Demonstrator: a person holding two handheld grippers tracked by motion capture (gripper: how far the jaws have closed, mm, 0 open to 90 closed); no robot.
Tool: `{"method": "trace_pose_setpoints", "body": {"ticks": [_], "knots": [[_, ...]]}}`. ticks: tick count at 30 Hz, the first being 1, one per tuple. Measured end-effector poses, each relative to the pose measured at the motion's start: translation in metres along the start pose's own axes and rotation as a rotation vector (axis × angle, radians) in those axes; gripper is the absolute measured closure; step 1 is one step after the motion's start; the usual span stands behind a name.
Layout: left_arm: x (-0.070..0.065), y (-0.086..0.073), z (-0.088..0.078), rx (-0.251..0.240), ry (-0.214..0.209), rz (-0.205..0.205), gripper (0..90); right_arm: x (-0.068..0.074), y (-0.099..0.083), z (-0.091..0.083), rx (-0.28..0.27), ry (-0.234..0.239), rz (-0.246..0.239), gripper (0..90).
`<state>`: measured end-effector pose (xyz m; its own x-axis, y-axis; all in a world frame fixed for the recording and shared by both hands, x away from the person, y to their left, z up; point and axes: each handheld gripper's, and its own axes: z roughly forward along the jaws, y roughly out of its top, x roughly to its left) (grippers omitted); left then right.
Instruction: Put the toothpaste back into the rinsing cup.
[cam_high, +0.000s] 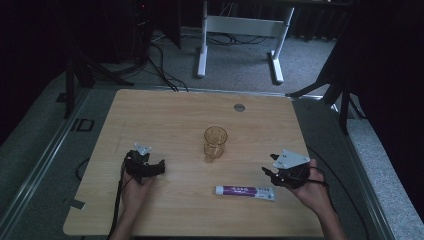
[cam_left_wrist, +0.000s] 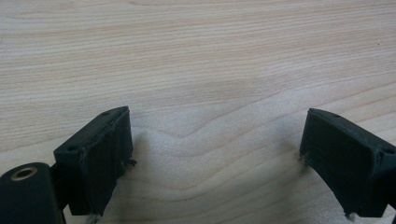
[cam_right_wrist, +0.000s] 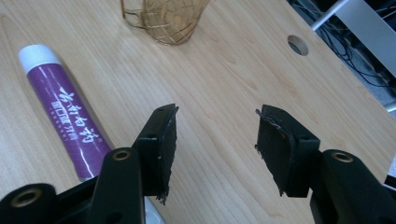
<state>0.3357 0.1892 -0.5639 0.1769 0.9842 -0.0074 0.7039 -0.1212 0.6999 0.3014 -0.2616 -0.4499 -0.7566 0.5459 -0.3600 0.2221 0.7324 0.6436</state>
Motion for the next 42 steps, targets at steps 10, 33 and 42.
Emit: {"method": "trace_pose_setpoints", "body": {"ticks": [10, 33, 42], "knots": [[0.0, 0.0, 0.0, 0.0, 0.0, 0.0, 9.7, 0.003, 0.01, 0.002, 0.025, 0.018, -0.05, 47.0], [0.0, 0.0, 0.0, 0.0, 0.0, 0.0, 9.7, 0.009, 0.024, 0.009, 0.09, 0.098, -0.138, 49.7], [0.0, 0.0, 0.0, 0.0, 0.0, 0.0, 9.7, 0.011, 0.024, 0.013, 0.116, 0.133, -0.162, 49.5]]}}
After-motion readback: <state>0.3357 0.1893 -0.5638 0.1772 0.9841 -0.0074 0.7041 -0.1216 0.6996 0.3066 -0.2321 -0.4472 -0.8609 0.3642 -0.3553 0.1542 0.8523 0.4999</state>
